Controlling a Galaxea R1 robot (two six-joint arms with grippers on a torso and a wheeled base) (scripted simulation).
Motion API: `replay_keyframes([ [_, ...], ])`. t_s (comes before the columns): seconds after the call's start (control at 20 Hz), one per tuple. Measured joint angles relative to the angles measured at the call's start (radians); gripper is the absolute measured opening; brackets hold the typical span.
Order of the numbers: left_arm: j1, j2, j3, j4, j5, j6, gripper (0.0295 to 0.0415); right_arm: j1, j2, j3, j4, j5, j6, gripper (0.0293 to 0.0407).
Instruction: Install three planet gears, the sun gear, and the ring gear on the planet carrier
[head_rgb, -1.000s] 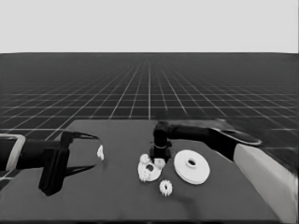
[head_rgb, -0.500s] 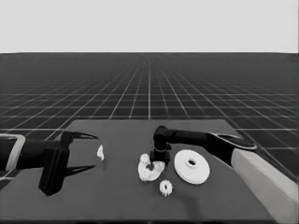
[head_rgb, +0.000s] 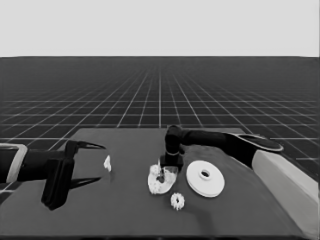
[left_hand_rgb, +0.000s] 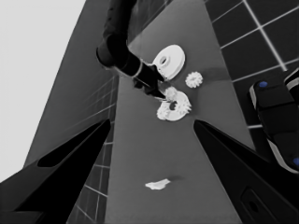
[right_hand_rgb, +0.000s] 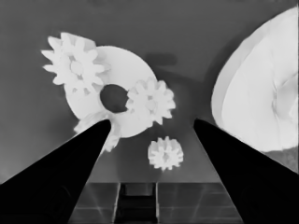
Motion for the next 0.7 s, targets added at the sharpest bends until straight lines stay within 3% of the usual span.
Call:
replay_keyframes([
  [0.15,0.000,0.000,0.000,0.000,0.000,0.000,0.0385,0.047,-0.004,0.018,0.043,-0.012,0.011,0.0385],
  [0.4,0.000,0.000,0.000,0.000,0.000,0.000,0.0385,0.057,-0.005,0.020,0.054,-0.014,0.012,0.0385],
  [0.5,0.000,0.000,0.000,0.000,0.000,0.000,0.0385,0.042,-0.136,0.386,0.032,-0.054,0.247,0.0385],
  [0.7,0.000,0.000,0.000,0.000,0.000,0.000,0.0385,0.035,-0.171,0.525,0.027,-0.075,0.345,0.0385],
])
